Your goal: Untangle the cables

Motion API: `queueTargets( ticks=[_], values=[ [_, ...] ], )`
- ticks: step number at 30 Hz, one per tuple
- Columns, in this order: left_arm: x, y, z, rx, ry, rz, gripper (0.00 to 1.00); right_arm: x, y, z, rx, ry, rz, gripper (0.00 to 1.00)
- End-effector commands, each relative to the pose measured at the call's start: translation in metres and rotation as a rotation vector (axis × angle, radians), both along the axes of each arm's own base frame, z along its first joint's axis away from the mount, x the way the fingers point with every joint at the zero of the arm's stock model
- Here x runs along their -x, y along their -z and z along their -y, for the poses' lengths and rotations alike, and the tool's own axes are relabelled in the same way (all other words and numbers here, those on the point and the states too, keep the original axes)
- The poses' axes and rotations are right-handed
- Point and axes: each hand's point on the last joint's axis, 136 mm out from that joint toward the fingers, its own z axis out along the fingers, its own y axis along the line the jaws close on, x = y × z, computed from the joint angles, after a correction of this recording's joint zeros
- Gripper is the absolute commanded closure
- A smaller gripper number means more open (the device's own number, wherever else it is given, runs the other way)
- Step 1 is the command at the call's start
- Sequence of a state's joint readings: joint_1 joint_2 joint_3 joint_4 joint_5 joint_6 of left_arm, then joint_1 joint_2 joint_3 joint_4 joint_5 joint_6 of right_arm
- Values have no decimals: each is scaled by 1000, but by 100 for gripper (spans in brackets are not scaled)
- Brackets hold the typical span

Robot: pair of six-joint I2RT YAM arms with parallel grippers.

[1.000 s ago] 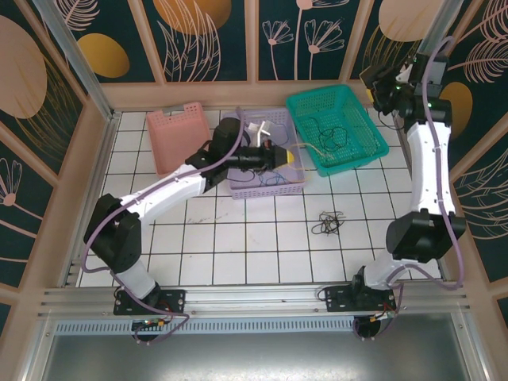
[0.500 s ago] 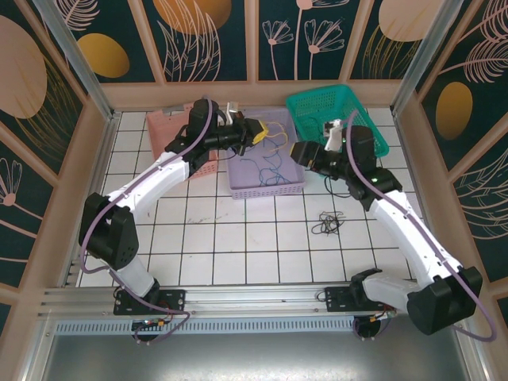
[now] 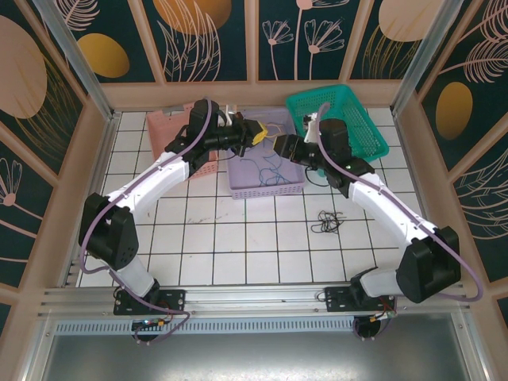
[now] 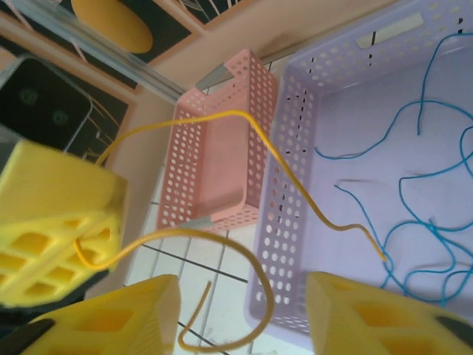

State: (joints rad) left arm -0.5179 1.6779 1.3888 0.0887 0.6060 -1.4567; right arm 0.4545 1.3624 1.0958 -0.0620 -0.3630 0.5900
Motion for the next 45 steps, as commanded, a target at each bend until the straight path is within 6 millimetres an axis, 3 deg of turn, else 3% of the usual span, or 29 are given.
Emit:
queueTargets(
  ticks=[1,4,7,13,19,27,32,33,36,38,43,45],
  values=[
    [3,-27,-7,43,-30,25,100,-12,-26,-11,-66,6,58,65],
    [0,-30,-8,46,-43,41,100,-8,-18,-15,-42,-2,35,88],
    [-10,-39,-13,53,-72,78,100,6,-5,-19,17,-35,17,100],
    [-33,-51,-22,66,-118,156,100,52,29,-52,123,-244,-46,100],
    [-44,-53,-24,87,-136,197,100,81,54,-87,183,-432,-107,100],
    [-43,-57,-25,128,-146,224,100,84,48,-108,130,-511,-117,100],
    [-44,-59,-45,92,-202,255,100,86,35,-114,65,-551,-123,100],
    [-46,-60,-52,57,-225,269,100,83,29,-114,50,-546,-119,96],
    [-54,-64,-77,-74,-283,318,100,73,6,-108,-14,-512,-88,65],
    [-59,-63,-96,-157,-322,332,100,65,-8,-101,-57,-479,-74,55],
    [-74,-49,-156,-279,-437,311,100,53,-38,-77,-138,-417,-42,48],
    [-84,-43,-182,-342,-475,306,100,43,-46,-59,-156,-365,-32,47]
  ],
)
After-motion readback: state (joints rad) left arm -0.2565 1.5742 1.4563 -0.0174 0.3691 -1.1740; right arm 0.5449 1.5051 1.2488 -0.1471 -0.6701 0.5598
